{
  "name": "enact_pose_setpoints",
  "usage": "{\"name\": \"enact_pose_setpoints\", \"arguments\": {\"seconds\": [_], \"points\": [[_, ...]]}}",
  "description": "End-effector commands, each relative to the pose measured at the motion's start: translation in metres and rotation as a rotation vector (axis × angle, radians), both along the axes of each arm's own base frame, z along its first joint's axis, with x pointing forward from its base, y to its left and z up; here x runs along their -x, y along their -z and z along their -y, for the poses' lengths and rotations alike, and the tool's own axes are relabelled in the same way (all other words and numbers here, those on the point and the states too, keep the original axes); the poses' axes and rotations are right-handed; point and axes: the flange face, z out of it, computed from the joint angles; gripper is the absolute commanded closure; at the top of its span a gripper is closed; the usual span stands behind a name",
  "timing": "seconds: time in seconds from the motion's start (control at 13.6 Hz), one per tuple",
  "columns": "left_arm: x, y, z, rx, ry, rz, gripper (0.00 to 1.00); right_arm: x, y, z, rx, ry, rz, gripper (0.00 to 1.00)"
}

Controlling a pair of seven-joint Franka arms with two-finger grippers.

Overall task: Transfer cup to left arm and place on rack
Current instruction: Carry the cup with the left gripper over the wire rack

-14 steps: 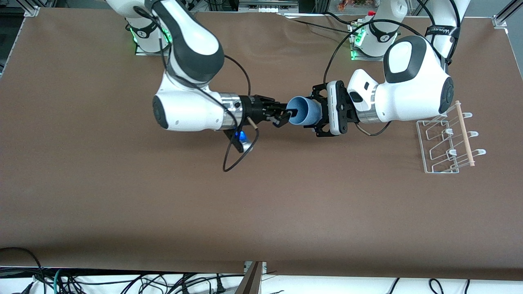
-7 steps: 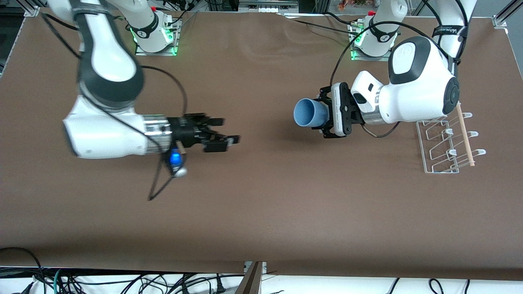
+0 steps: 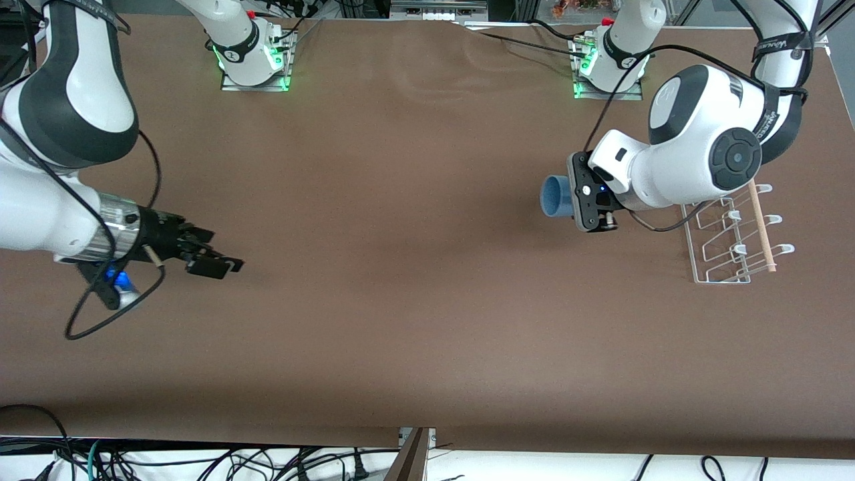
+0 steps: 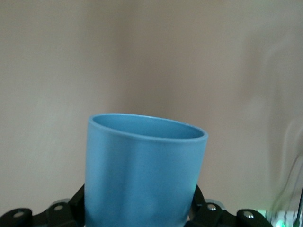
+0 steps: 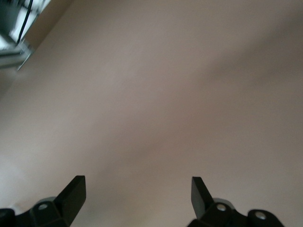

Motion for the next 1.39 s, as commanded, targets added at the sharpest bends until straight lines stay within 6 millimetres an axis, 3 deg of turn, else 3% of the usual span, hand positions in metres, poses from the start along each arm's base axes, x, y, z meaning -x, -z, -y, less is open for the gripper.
{"name": "enact_pose_setpoints", "arguments": {"seconds": [0.0, 0.22, 0.44, 0.73, 1.03, 1.32], "points": [[0.005, -0.011, -0.024, -0.26, 0.029, 0.009, 1.0, 0.012, -0.015, 0.018, 0.069, -0.071, -0.002, 0.02], [0.007, -0.011, -0.052, -0.581, -0.005, 0.021, 0.99, 0.039, -0.022, 0.038, 0.073, -0.196, -0.006, 0.02], [0.005, -0.006, -0.072, -0.822, -0.066, 0.046, 0.99, 0.082, -0.019, 0.048, 0.15, -0.267, 0.035, 0.02], [-0.007, 0.038, -0.104, -1.199, 0.014, -0.003, 1.0, 0.132, -0.029, 0.063, 0.217, -0.515, 0.093, 0.02], [-0.005, 0.078, -0.127, -1.405, -0.051, 0.022, 1.0, 0.134, -0.031, 0.068, 0.248, -0.598, 0.091, 0.02], [0.012, 0.138, -0.137, -1.579, 0.02, 0.123, 0.99, 0.133, -0.031, 0.08, 0.263, -0.631, 0.08, 0.01]]}}
